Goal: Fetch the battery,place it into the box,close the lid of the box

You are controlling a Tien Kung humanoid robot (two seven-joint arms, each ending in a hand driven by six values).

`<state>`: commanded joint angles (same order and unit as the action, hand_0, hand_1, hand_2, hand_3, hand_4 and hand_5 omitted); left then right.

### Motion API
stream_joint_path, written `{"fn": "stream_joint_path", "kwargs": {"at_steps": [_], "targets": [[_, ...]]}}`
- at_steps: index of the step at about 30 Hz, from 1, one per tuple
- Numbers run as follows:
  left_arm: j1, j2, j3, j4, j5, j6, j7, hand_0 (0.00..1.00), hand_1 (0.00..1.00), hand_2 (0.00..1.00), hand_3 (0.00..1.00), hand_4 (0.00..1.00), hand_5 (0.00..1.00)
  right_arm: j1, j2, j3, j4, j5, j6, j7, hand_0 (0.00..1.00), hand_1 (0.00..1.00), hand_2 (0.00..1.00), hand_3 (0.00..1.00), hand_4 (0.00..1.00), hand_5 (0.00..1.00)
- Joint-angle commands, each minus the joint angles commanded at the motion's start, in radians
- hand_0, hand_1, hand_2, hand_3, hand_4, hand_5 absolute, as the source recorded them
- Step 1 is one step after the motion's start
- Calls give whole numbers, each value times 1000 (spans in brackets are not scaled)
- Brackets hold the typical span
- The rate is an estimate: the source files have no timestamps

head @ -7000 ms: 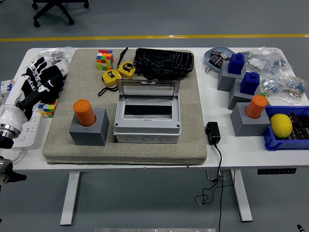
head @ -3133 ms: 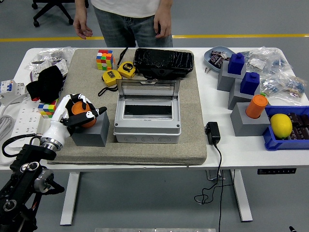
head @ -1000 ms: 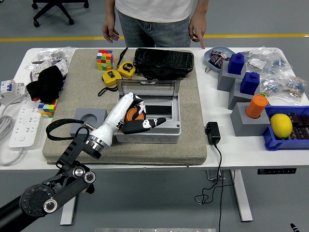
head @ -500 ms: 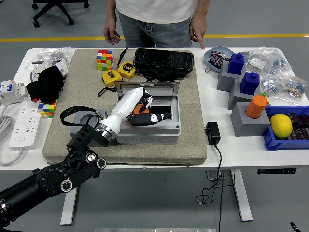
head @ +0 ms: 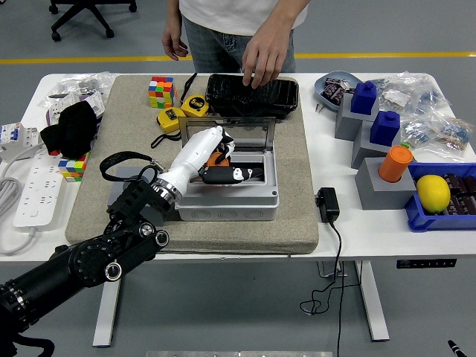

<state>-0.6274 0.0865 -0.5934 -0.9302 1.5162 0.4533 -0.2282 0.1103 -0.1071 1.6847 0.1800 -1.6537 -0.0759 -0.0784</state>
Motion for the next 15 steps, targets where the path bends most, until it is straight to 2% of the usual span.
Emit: {"fn": "stream_joint_path", "kwargs": {"at_steps": [15], "targets": [[-28,-7,0,4,42,-12,12,112,2,2,2,989,473,0,-1,6,0,-9,1,-1,937,880,825,807,998,998]]}}
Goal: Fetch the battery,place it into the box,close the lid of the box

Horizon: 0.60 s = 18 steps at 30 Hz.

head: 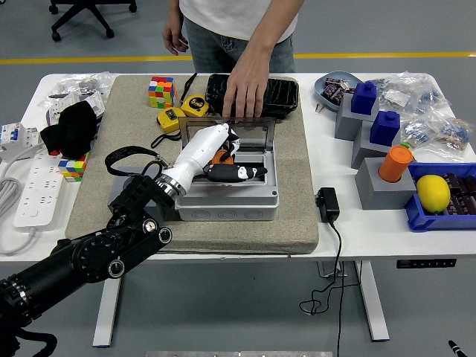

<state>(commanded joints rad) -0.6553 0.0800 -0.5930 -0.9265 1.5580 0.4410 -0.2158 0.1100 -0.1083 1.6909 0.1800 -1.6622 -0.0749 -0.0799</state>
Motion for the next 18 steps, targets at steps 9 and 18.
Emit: {"fn": "stream_joint_path", "kwargs": {"at_steps": [9,18], "targets": [[-3,1,0,-1,17,-8,6,113,2,2,2,992,476,-1,0,3,0,-2,0,-1,937,879,825,807,998,998],[-4,4,-5,-6,42,-24,10,156,8,55,56,998,503,0,1,10,0,-5,1,-1,936,878,825,807,998,998]]}}
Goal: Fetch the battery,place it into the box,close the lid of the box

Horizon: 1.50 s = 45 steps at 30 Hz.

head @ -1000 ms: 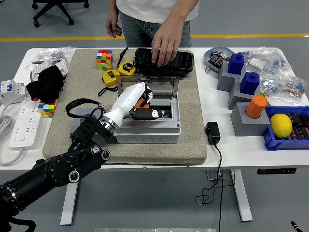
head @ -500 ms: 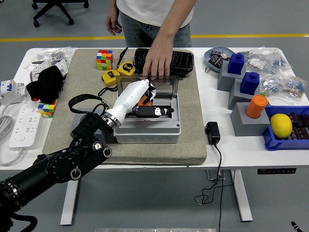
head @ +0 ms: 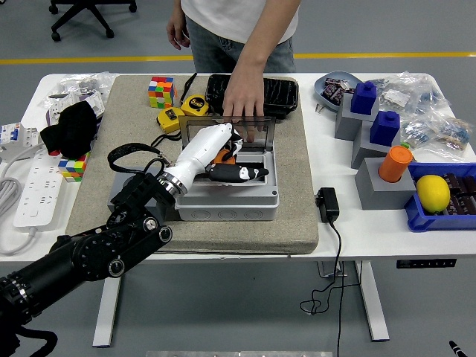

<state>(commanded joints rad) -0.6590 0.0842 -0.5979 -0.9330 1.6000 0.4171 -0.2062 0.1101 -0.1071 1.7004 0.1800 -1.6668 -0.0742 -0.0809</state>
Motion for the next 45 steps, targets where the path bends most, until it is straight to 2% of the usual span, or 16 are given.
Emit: {"fn": "stream_joint_path", "kwargs": {"at_steps": [5,6,11,12,17,18,29,35,36,39,43,45], "targets": [[5,4,-12,-3,10,-21,-4,156,8,55,56,998,503,-1,1,3,0,-2,0,0,936,878,825,807,998,998],[5,5,-15,-3,11,-25,-4,253,125,186,229,998,543,-1,1,4,0,-2,0,0,934,878,825,807,998,998],[6,8,-27,-12,18,-43,-3,253,125,186,229,998,543,0,1,6,0,-4,0,-1,934,878,825,807,998,998],[6,8,-29,-13,19,-47,-3,355,327,325,373,998,569,1,1,8,0,-4,0,-2,935,878,825,807,998,998],[10,10,-35,-24,25,-55,1,355,327,325,373,998,569,1,1,10,0,-5,-1,-2,935,878,825,807,998,998],[10,11,-37,-27,26,-55,1,391,381,371,412,998,571,1,1,11,0,-6,-1,-2,934,879,825,807,998,998],[19,17,-49,-70,38,-66,13,401,392,386,429,998,570,0,3,14,0,-8,0,-2,933,878,825,807,998,998],[38,34,-58,-148,56,-69,24,395,376,383,432,998,575,0,3,13,0,-3,-1,-3,932,879,825,807,998,998],[42,37,-61,-161,61,-73,29,352,315,369,416,998,618,0,3,14,0,-4,-1,-3,931,878,825,807,998,998],[58,48,-75,-210,87,-91,52,352,315,369,416,998,618,-1,3,17,0,-6,-1,-3,931,878,825,807,998,998],[85,62,-112,-297,121,-152,101,334,299,354,413,998,625,-3,5,18,0,-4,-1,-3,931,878,825,807,998,998],[92,65,-129,-336,116,-167,110,334,299,354,413,998,625,-4,5,19,0,-5,-1,-4,931,878,825,807,998,998]]}}
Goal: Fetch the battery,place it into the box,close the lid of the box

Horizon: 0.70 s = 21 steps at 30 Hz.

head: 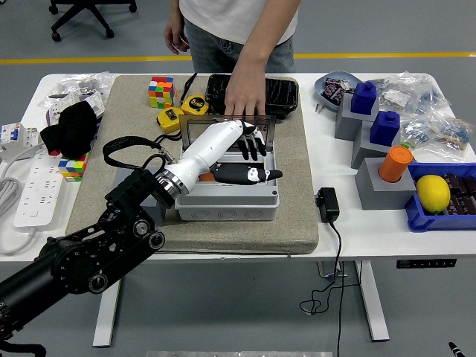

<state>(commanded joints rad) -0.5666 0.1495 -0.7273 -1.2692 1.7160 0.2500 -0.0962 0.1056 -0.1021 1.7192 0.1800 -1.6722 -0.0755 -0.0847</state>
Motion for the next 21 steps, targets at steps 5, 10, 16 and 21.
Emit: {"fn": "stream_joint_path", "kwargs": {"at_steps": [5,10,16,21], "targets": [[-14,1,-45,-66,-28,60,-43,369,422,442,440,998,633,0,0,1,0,-4,1,0,931,879,825,806,998,998],[-79,12,-68,-10,1,80,-49,499,656,624,581,998,643,6,-1,-1,0,-5,2,1,930,878,825,807,998,998],[-160,27,-63,97,88,60,-15,806,834,784,735,998,683,7,-3,1,0,-10,2,-2,931,878,825,807,998,998],[-207,36,-40,174,104,-15,16,998,998,928,854,998,966,9,-5,-3,0,-6,2,-1,930,878,825,807,998,998]]}}
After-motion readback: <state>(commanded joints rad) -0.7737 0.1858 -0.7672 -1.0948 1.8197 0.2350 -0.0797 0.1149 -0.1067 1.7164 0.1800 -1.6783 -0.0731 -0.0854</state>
